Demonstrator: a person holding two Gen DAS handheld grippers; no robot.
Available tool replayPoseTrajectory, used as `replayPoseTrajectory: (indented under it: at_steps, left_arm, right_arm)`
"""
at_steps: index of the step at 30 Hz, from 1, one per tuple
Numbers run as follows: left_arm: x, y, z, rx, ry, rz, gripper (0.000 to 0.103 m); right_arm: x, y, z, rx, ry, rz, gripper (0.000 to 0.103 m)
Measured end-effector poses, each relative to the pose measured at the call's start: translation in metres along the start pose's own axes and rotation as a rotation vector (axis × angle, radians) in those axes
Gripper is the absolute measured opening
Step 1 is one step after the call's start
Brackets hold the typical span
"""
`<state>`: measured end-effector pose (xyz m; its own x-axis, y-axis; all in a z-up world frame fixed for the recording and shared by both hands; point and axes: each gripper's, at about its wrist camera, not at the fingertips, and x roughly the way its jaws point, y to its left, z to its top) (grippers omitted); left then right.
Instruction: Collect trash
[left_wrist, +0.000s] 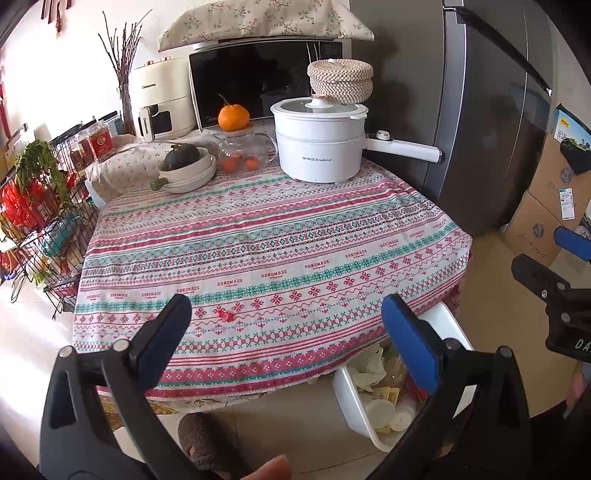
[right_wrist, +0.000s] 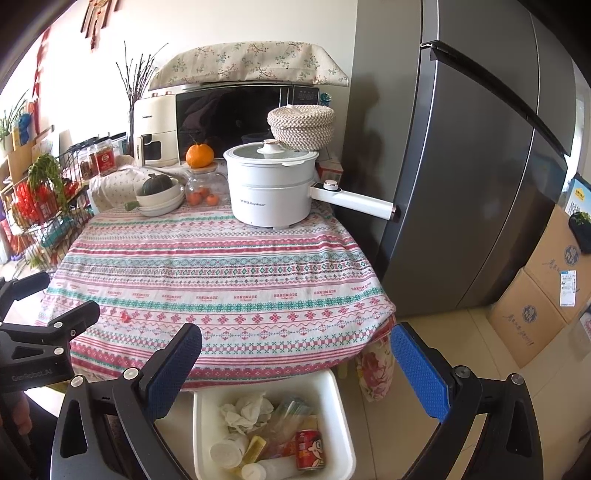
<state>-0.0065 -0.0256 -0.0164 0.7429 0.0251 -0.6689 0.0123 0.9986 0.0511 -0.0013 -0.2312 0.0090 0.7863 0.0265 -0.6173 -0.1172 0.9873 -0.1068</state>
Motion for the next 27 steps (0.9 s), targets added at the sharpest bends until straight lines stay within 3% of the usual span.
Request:
replayPoseTrajectory:
  at_steps: [27]
  left_arm:
    - [-0.0022, -0.0017, -0.0002, 0.013, -0.004, 0.000, 0.102]
  right_arm:
    - [0.0021, -0.0037, -0.0012, 0.011, 0.002, -0.006, 0.103]
